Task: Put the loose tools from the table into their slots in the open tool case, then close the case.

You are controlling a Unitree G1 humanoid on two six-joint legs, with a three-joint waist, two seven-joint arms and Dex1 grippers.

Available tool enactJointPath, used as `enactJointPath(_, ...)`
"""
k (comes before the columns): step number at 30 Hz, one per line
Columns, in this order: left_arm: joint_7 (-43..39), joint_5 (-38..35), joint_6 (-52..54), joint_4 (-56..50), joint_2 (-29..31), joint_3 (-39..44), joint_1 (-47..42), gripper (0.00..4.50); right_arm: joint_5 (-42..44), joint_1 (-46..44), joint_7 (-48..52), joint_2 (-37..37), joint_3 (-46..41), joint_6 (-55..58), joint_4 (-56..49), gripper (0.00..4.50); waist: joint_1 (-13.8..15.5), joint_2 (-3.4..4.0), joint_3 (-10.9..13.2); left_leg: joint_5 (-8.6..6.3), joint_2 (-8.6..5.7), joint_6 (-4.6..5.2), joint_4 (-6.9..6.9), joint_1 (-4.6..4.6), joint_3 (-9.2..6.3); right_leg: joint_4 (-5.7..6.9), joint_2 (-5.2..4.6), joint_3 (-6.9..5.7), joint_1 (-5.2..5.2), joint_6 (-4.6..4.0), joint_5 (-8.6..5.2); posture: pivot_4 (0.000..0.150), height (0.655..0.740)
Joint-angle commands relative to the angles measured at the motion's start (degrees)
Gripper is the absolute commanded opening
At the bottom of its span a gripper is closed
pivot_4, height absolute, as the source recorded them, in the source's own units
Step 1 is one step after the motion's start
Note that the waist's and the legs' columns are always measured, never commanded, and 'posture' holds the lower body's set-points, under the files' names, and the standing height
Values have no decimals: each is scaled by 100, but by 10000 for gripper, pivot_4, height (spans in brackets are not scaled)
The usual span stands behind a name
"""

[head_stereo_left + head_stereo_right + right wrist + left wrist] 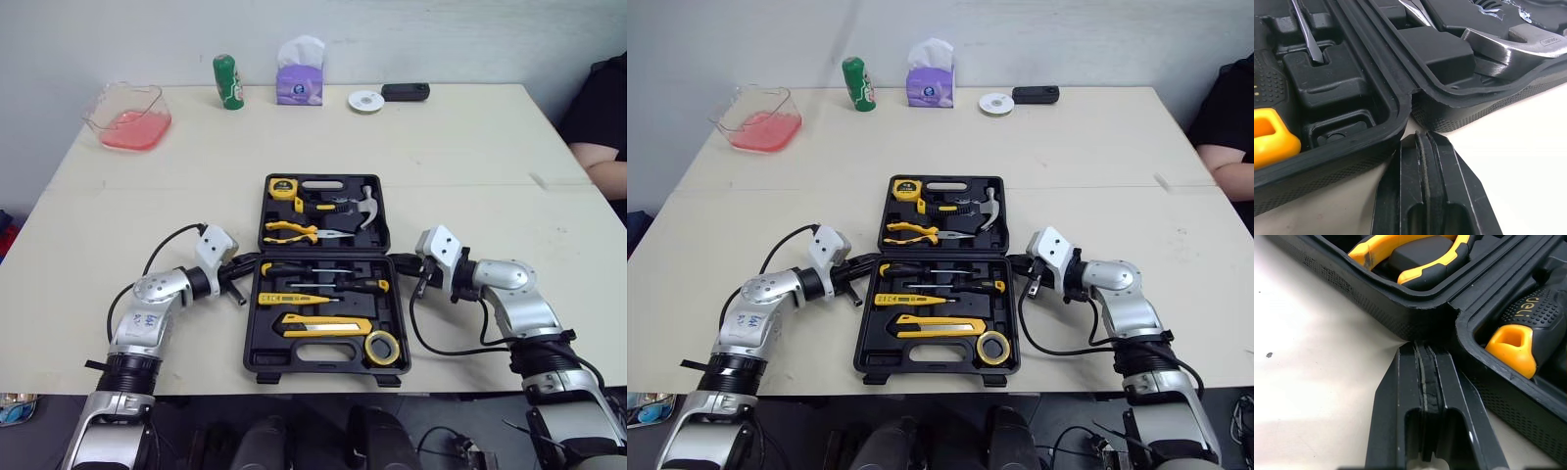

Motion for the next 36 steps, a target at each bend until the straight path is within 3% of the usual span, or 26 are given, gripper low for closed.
enactJointPath(1,238,-118,206,-181,119,339,16,3232,103,127,72,-18,3,406,-281,3176,-1,0,0,0,0,0,0,0,0,0,-1,0,0,0,0,1500,7400)
enactJointPath(4,304,-75,69,-278,297,478,83,13785,171,294,-92,-122,-194,649,-514,14556,-3,0,0,-2,7,-3,-1,-1,-1,-4,-3,0,-1,-1,0,1500,7400)
enactJointPath(6,39,-329,112,-469,447,616,232,22902,7,400,-164,-331,-246,565,-617,24642,-4,0,0,-3,11,-6,-4,-2,-2,-8,-2,-1,-2,-2,-1,1500,7400)
enactJointPath(10,-270,-885,637,-958,812,1063,540,42574,397,423,-380,-650,-610,1938,-1182,45000,-3,0,0,-4,10,-6,-9,-4,-2,-17,-12,0,-2,-3,-1,1500,7400)
enactJointPath(12,6,-1017,1270,-1229,934,1237,524,44358,560,299,-527,-809,-715,2865,-1492,45000,17,1,1,-3,10,-6,-7,-5,-4,-14,-19,0,-2,-3,-1,1500,7400)
enactJointPath(14,459,-1158,2595,-1539,1210,1343,230,44358,890,-39,-510,-1119,-739,4485,-1858,45000,21,2,3,-3,9,-6,0,-10,-16,-11,-27,-3,-2,-3,-1,1500,7400)
enactJointPath(17,701,-1905,4304,-1619,1206,1477,-739,44358,1020,-893,-523,-1534,-235,6752,-1936,45000,31,2,3,-3,5,-4,11,-28,-28,-1,-33,-7,-12,-3,-1,1500,7400)
enactJointPath(20,940,-1914,5543,-1332,1279,1101,-1588,44358,1269,-1698,-577,-1435,-175,7850,-1647,45000,18,-1,1,-2,-2,-4,14,-46,-45,-6,-33,-16,-20,-3,-1,1500,7400)
enactJointPath(26,1367,-1623,6496,-281,1005,604,-2884,44358,1255,-3096,-1112,-811,-45,8712,-685,45000,-8,-2,1,4,-16,-5,12,-103,-25,15,12,-14,-92,-2,-1,1500,7400)
enactJointPath(36,1289,-1031,6163,1036,653,-410,-3728,44358,1086,-3554,-1807,-151,182,8706,-162,45000,8,-4,2,16,-26,0,17,-113,-6,37,12,-16,-114,5,0,1500,7400)
